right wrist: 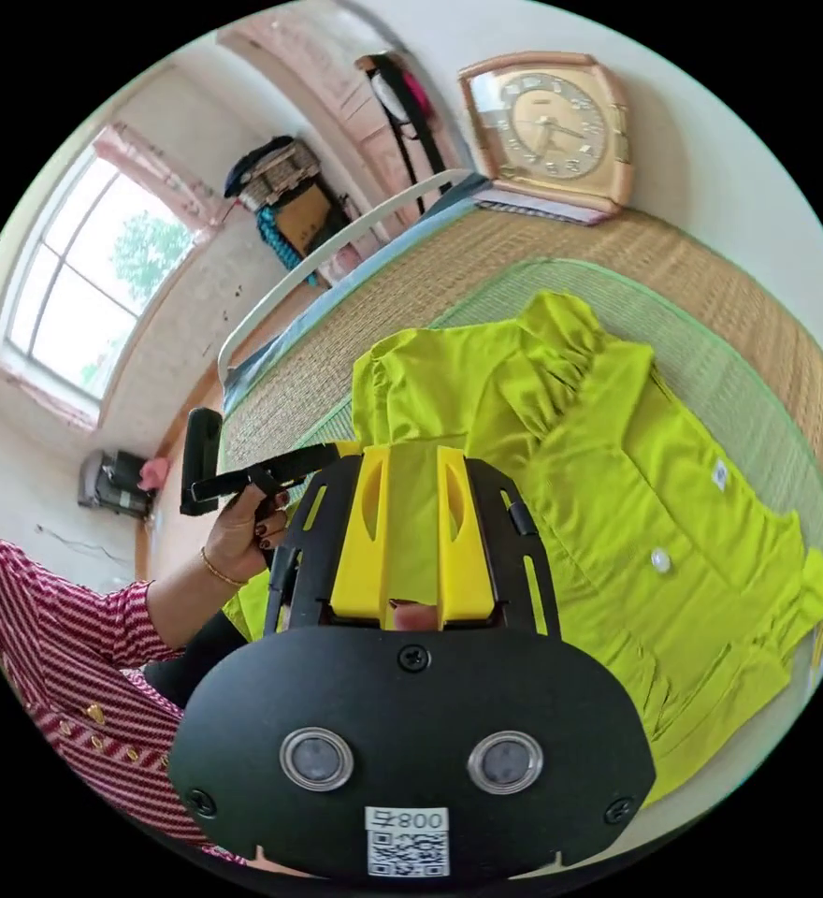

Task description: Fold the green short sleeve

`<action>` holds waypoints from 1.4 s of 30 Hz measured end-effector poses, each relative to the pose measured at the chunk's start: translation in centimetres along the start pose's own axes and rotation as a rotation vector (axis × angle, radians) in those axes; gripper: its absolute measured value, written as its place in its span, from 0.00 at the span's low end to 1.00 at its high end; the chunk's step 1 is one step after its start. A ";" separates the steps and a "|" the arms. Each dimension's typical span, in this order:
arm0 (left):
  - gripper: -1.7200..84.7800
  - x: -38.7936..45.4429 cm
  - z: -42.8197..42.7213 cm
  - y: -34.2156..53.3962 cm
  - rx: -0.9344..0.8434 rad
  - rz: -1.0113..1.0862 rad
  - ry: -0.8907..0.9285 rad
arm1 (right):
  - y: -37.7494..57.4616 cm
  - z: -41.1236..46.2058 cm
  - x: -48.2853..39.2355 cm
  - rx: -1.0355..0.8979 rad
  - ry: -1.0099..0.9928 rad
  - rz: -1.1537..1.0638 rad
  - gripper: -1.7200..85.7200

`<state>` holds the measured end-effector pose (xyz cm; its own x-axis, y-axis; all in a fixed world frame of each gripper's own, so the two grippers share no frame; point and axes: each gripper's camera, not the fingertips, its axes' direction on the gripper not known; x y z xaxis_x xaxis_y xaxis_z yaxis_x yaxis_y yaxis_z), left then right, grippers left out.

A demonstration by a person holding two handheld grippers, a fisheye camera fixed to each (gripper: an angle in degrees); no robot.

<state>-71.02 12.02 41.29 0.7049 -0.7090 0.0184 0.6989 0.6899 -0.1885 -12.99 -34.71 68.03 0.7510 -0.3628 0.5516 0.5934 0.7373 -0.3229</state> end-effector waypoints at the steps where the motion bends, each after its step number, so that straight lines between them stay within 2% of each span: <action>1: 0.04 -0.4 -0.2 0.0 0.005 -0.004 0.013 | -1.1 0.6 -1.0 -0.012 0.009 -0.026 0.12; 6: 0.03 -1.8 -1.0 0.1 0.036 -0.015 0.056 | -8.7 6.7 -8.5 -0.104 0.157 -0.196 0.14; 13: 0.02 -2.2 -1.4 0.4 0.044 0.030 0.072 | -13.2 12.6 -12.3 -0.198 0.292 -0.234 0.15; 17: 0.02 -1.8 -1.8 0.7 0.073 0.060 0.064 | -14.3 13.8 -13.3 -0.192 0.370 -0.228 0.13; 21: 0.02 -0.9 -2.0 0.6 0.094 0.120 0.053 | -15.2 13.5 -13.0 -0.175 0.399 -0.216 0.07; 26: 0.02 1.2 -2.3 0.8 0.152 0.221 0.017 | -16.2 9.3 -9.3 -0.109 0.213 -0.113 0.04; 32: 0.02 5.4 -2.2 1.4 0.169 0.438 0.006 | -14.2 1.1 -3.0 0.041 0.057 0.013 0.03; 38: 0.02 8.5 1.1 1.8 0.016 0.570 0.012 | -8.7 -3.3 4.6 0.102 -0.031 0.179 0.03; 42: 0.02 9.1 3.2 1.7 -0.083 0.580 0.102 | -5.1 -3.2 9.5 0.109 -0.087 0.315 0.04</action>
<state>-63.01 7.16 44.26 0.9508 -0.2332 -0.2039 0.1887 0.9580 -0.2161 -7.99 -43.77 72.46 0.8619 -0.0612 0.5034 0.2988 0.8634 -0.4066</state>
